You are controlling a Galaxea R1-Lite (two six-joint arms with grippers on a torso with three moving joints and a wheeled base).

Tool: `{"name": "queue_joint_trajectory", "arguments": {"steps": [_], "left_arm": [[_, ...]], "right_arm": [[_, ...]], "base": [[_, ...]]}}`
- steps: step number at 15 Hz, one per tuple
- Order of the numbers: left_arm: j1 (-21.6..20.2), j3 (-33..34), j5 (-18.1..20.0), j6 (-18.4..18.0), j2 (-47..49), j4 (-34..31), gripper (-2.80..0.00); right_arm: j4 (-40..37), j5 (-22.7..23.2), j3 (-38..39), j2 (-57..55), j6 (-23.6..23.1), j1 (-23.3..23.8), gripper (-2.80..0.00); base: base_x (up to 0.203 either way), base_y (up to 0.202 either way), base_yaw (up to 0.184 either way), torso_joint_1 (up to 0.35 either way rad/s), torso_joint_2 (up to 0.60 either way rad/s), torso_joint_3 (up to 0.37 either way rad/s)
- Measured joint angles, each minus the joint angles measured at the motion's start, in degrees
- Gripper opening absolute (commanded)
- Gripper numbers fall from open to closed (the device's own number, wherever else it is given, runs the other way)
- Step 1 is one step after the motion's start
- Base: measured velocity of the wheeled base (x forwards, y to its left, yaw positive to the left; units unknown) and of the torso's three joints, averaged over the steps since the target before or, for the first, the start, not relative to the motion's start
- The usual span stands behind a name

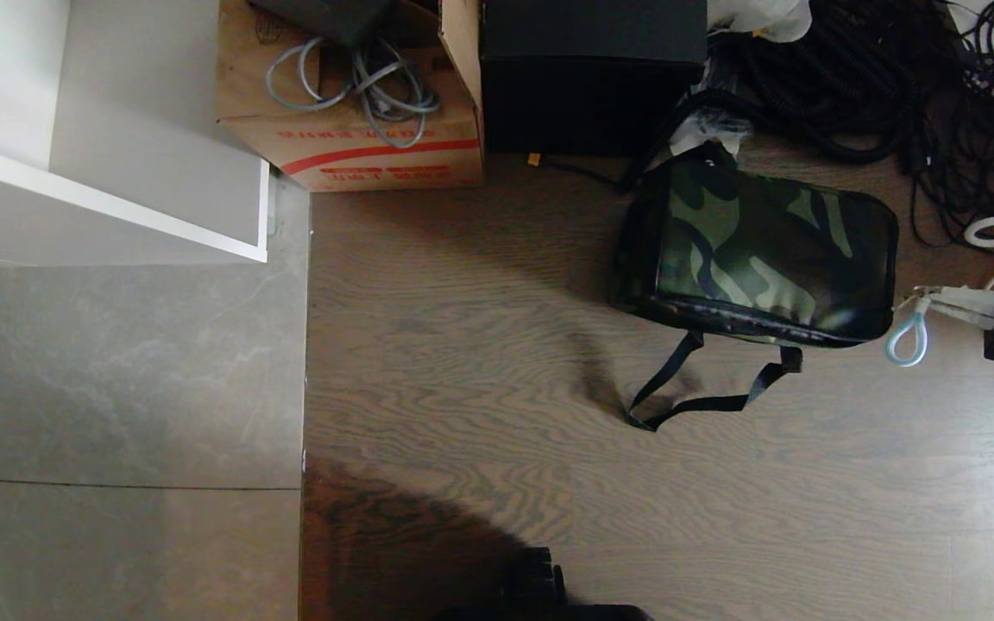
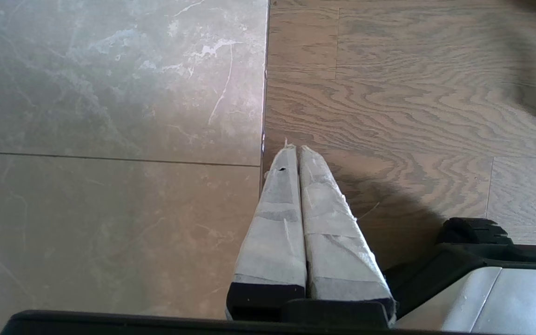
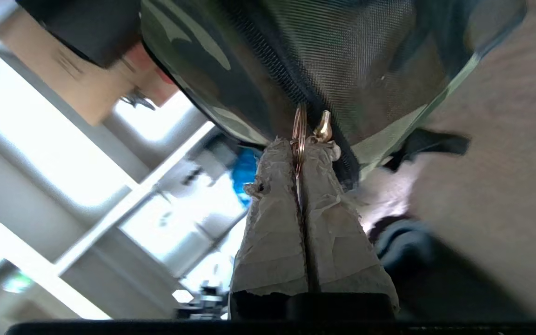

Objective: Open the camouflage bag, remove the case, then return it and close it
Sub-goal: Open the top of the storage box

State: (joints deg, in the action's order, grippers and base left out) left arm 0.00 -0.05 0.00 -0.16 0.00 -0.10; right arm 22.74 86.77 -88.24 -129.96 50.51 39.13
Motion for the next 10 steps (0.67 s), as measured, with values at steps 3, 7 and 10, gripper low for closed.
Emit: {"name": "queue_joint_trajectory", "arguments": {"steps": [3,7,10], "left_arm": [[0.0,0.0,0.0,0.0,0.0,0.0,-2.80],[0.0,0.0,0.0,0.0,0.0,0.0,-2.80],[0.0,0.0,0.0,0.0,0.0,0.0,-2.80]], "right_arm": [[-0.1,0.0,0.0,-0.4,2.1,0.0,-2.80],[-0.1,-0.1,-1.9,-0.7,9.2,-0.2,-2.80],[0.0,-1.6,-4.4,-1.5,11.6,-0.5,-2.80]], "base": [[0.000,0.000,0.000,0.000,0.00,0.000],[0.000,0.000,0.000,0.000,0.00,0.000],[0.000,0.000,0.000,0.000,0.00,0.000]]}}
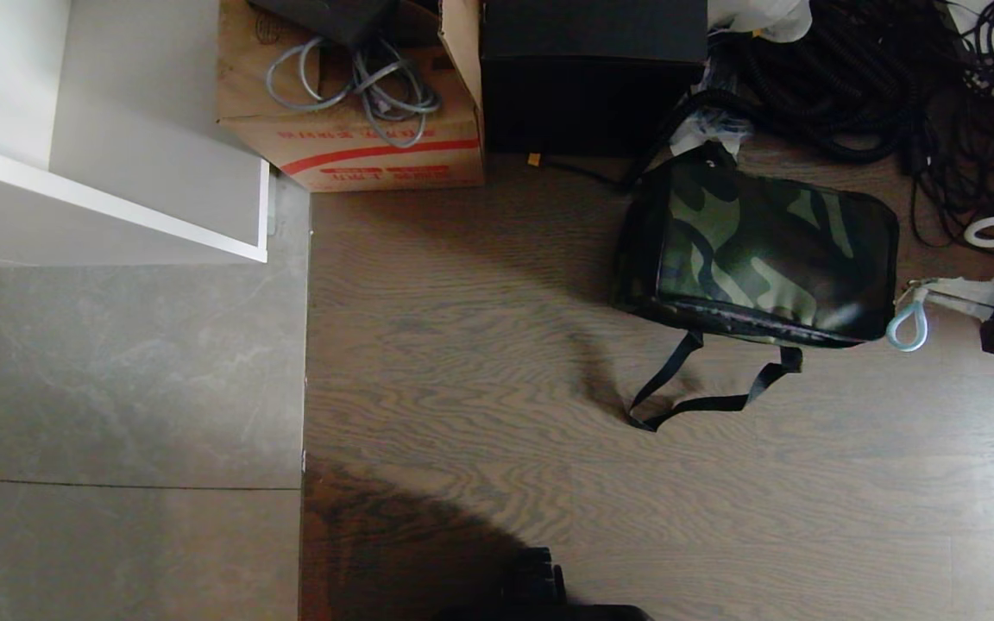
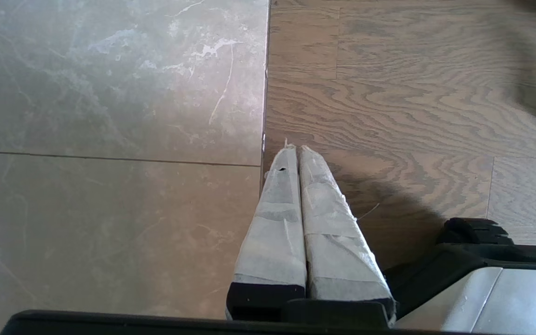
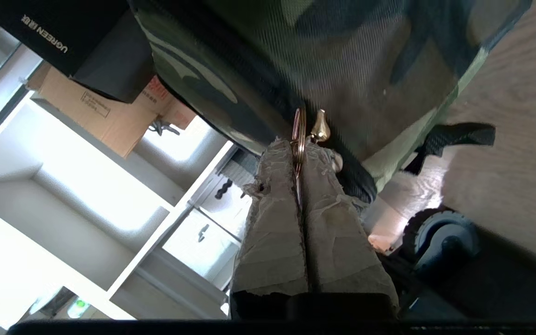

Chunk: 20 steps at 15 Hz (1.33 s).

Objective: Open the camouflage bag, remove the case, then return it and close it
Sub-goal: Open the top of the storage box

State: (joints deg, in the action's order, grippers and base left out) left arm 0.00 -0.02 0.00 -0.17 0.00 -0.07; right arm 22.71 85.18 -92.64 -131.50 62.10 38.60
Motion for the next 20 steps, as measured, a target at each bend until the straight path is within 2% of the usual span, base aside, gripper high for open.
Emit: {"name": "queue_joint_trajectory", "arguments": {"steps": [12,15,20], "left_arm": [[0.0,0.0,0.0,0.0,0.0,0.0,-2.80],[0.0,0.0,0.0,0.0,0.0,0.0,-2.80],[0.0,0.0,0.0,0.0,0.0,0.0,-2.80]], "right_arm": [[0.6,-0.8,-11.4,-3.0,0.0,-1.9,-2.80],[0.1,-0.6,-11.0,-2.3,0.7,-1.9,-2.80],[0.0,1.9,-9.4,0.2,9.6,0.7,-2.80]], "base": [[0.000,0.000,0.000,0.000,0.00,0.000],[0.000,0.000,0.000,0.000,0.00,0.000],[0.000,0.000,0.000,0.000,0.00,0.000]]}}
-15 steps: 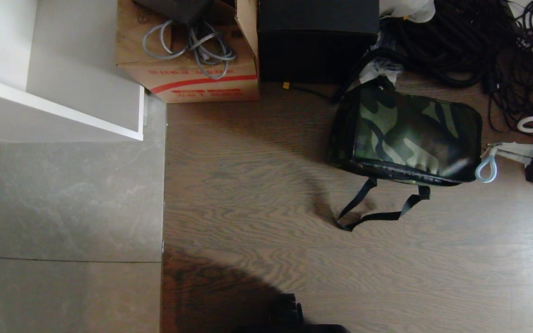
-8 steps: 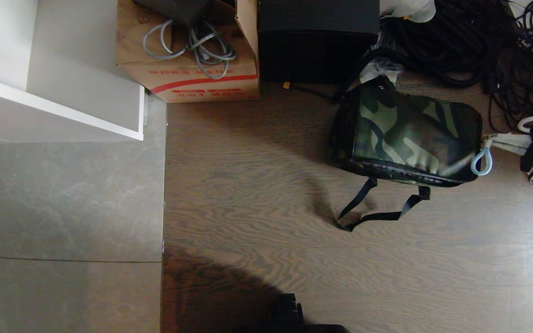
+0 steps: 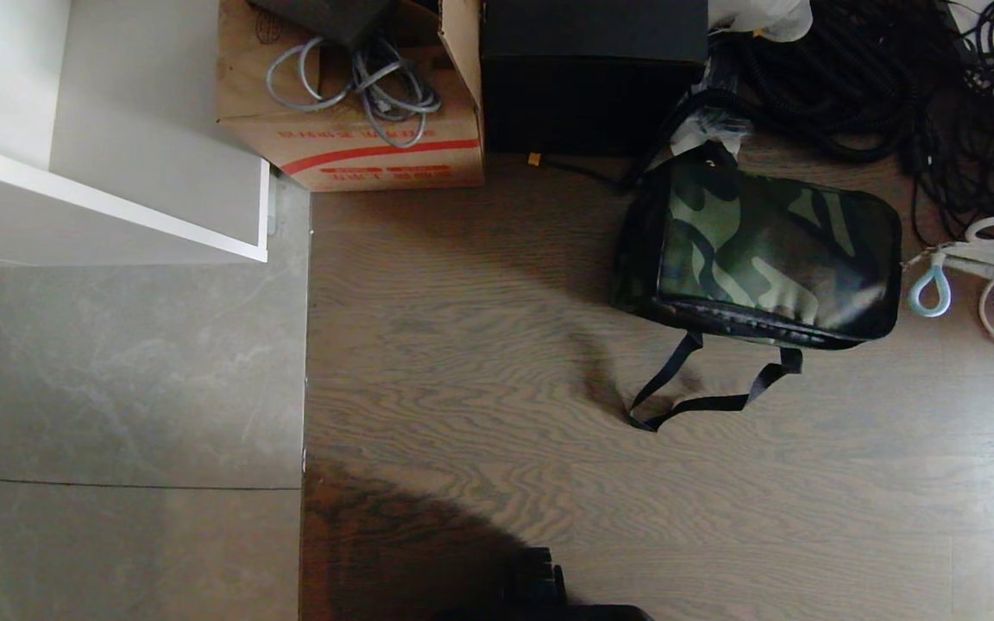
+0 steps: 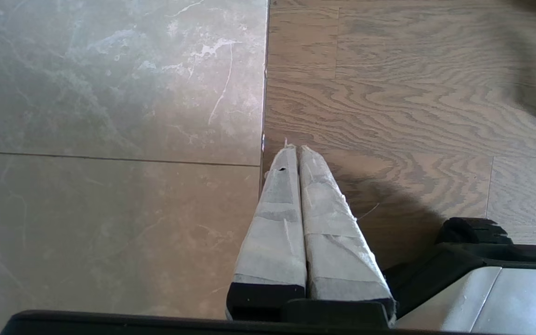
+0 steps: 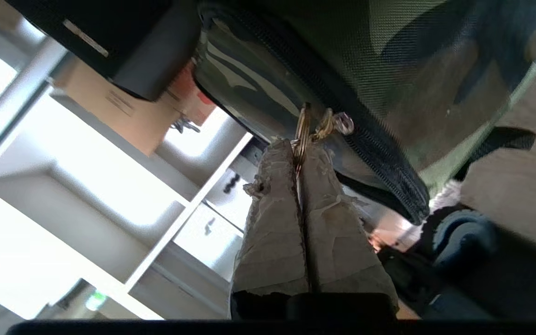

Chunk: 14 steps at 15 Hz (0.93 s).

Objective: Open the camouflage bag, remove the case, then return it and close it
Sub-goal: Open the top of the storage box

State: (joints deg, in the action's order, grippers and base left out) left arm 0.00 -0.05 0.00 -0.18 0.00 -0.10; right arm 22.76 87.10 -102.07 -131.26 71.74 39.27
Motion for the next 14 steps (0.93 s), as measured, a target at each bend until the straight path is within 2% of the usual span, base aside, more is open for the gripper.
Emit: {"name": "queue_joint_trajectory", "arguments": {"steps": [14], "left_arm": [[0.0,0.0,0.0,0.0,0.0,0.0,-2.80]], "right_arm": [[0.1,0.1,3.9,2.8,0.3,0.6,-2.80]], "base": [[0.000,0.000,0.000,0.000,0.00,0.000]]}}
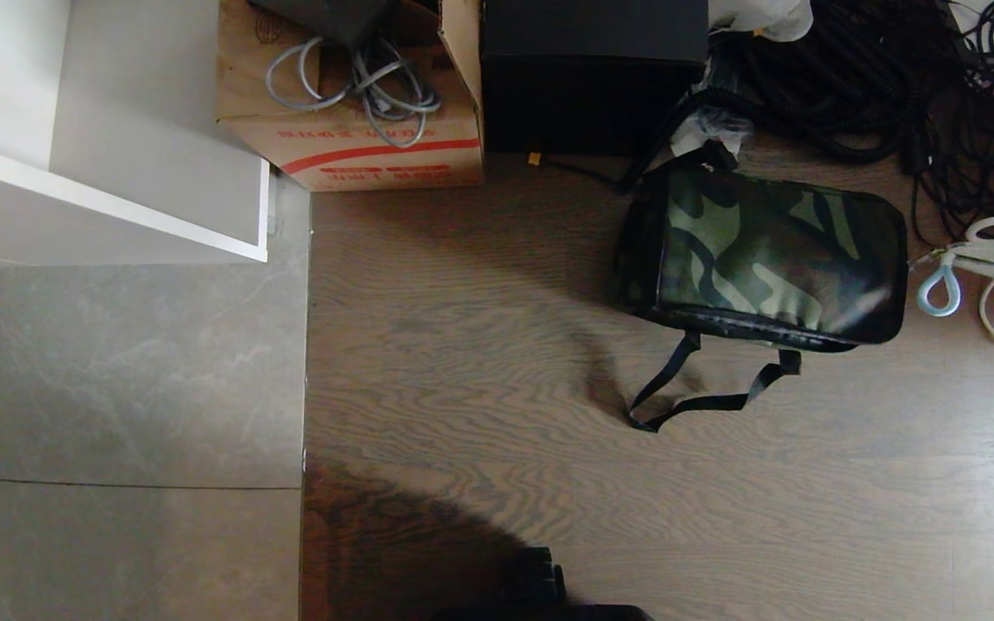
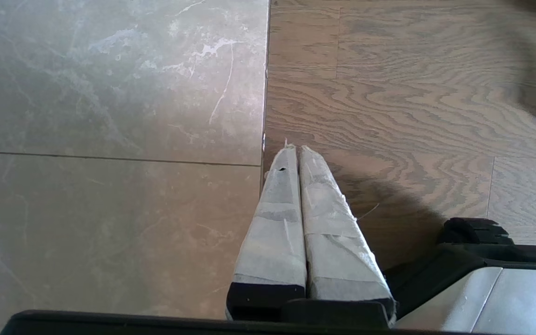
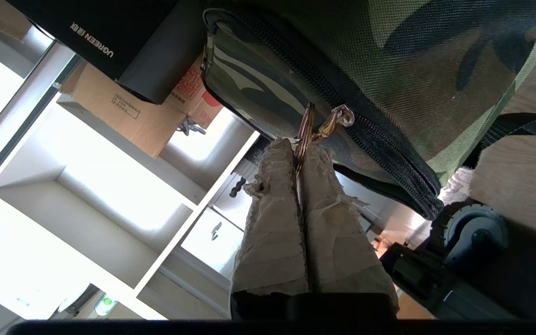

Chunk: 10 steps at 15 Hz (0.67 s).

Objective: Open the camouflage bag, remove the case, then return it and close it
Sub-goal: Open the top of the storage box

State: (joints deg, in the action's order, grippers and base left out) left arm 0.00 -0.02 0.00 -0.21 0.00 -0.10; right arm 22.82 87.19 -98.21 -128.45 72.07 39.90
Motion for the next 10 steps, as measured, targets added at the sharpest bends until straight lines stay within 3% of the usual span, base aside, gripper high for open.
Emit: {"name": "queue_joint_trajectory", "arguments": {"steps": [10], "left_arm": [[0.0,0.0,0.0,0.0,0.0,0.0,-2.80]], "right_arm": [[0.2,0.0,0.1,0.2,0.1,0.0,-2.80]], "base": [[0.000,0.000,0.000,0.000,0.00,0.000]]}}
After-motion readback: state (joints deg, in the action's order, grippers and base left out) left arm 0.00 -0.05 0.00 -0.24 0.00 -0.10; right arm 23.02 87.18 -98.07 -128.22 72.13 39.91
